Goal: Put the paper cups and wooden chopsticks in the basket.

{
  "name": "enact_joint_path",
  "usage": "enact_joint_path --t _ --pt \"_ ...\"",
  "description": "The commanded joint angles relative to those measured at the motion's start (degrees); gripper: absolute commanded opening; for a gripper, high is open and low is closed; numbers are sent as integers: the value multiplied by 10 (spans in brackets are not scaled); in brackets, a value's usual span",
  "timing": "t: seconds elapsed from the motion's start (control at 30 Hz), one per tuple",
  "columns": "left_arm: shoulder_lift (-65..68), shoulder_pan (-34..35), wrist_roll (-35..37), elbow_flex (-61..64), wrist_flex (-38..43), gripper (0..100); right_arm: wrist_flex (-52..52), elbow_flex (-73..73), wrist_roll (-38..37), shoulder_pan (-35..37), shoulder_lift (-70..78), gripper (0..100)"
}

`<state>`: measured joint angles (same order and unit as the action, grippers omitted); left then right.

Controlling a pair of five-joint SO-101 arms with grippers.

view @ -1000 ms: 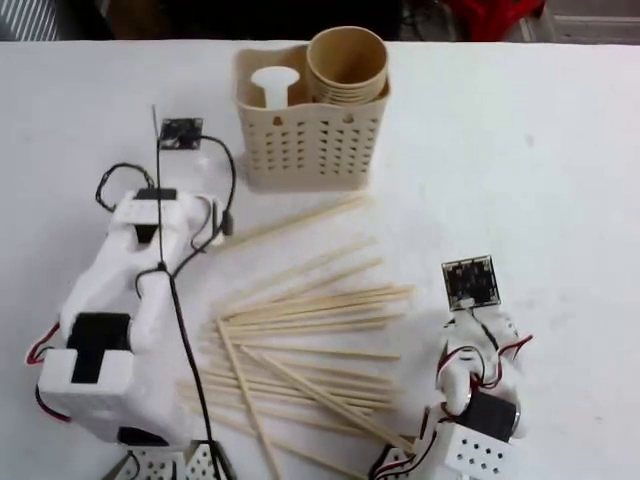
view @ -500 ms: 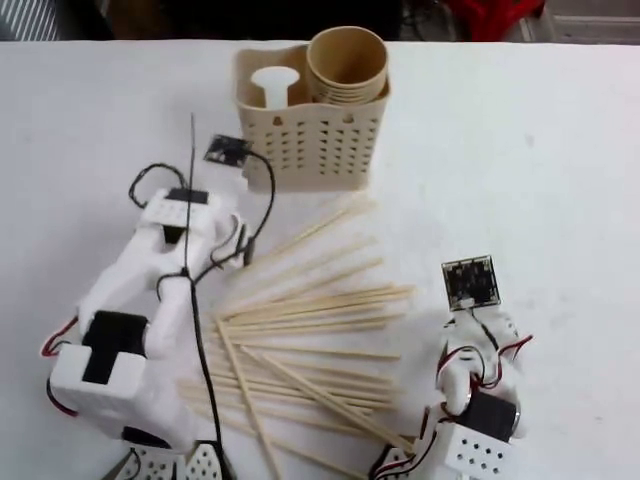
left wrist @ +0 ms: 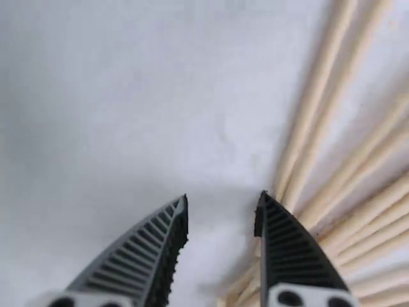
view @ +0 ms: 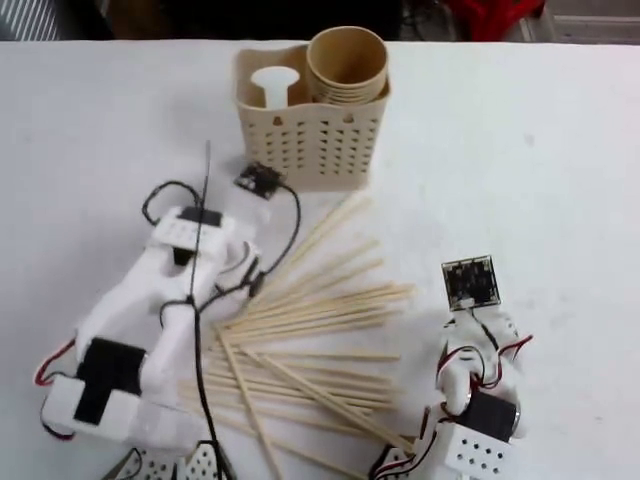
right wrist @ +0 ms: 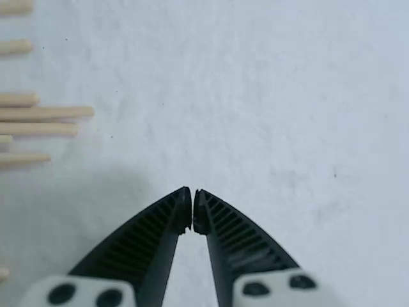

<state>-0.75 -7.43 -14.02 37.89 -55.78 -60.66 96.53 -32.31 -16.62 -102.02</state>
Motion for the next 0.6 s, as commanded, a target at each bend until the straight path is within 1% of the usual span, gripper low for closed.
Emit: enact_joint_path --t 0.0,0.13,0.27,0.4,0.57 --pt "-63 -29 4 3 29 185 -4 4 -3 -4 -6 25" --pt "-66 -36 47 1 69 185 -4 4 -3 -4 -6 25" --pt "-65 -36 70 2 120 185 -4 4 -3 -4 -6 25" --pt "-65 -36 74 2 162 185 -4 4 -3 -4 -6 25" --pt "-65 -44 75 2 181 184 -4 4 -3 -4 -6 25"
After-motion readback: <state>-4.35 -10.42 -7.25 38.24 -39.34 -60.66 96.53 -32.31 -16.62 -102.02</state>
